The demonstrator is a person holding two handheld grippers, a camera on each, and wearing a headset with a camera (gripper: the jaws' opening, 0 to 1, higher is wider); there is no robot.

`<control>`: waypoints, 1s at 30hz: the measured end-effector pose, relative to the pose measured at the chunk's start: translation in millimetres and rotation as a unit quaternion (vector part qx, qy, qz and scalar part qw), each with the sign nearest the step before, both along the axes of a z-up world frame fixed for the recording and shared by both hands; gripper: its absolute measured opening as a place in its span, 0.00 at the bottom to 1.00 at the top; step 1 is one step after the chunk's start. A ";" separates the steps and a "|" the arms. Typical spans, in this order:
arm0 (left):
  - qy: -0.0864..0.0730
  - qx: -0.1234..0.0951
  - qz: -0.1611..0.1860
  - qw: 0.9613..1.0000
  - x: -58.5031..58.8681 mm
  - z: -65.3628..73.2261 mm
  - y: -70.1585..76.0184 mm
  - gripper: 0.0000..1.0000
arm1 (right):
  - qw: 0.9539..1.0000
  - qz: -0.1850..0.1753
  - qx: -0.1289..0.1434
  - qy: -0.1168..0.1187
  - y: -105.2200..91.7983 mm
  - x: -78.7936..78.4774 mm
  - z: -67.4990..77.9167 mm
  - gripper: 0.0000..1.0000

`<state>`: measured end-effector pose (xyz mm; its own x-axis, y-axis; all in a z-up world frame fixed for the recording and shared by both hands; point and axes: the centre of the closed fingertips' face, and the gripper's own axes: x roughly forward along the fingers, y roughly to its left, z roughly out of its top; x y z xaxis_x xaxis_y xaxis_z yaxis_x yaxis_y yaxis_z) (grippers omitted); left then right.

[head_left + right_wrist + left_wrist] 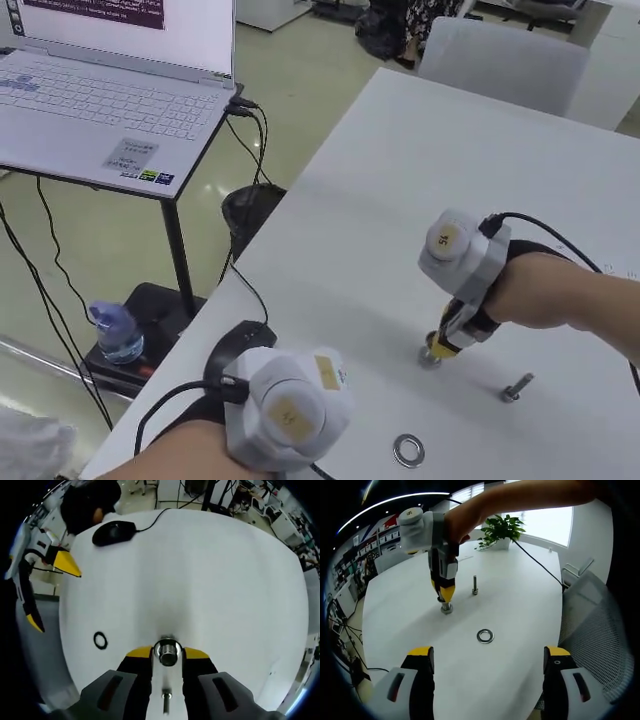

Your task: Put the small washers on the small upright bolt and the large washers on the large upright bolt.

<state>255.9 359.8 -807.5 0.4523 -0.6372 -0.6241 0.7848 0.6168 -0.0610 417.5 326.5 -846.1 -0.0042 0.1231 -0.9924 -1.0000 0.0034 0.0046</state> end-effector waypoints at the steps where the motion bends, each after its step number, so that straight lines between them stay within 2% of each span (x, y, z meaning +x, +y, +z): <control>1: 0.000 0.000 0.000 1.000 0.1 0.0 -0.1 0.90 | 1.000 0.000 -0.002 0.000 -0.4 0.2 -1.2 0.22; 15: 0.005 -0.001 0.003 1.000 -2.9 -2.4 2.4 0.89 | 1.000 0.006 -0.017 -0.001 0.8 1.9 -22.6 0.22; 30: 0.008 -0.001 0.004 1.000 -1.3 -3.3 2.7 0.86 | 1.000 0.007 -0.023 -0.002 0.1 1.9 -23.7 0.24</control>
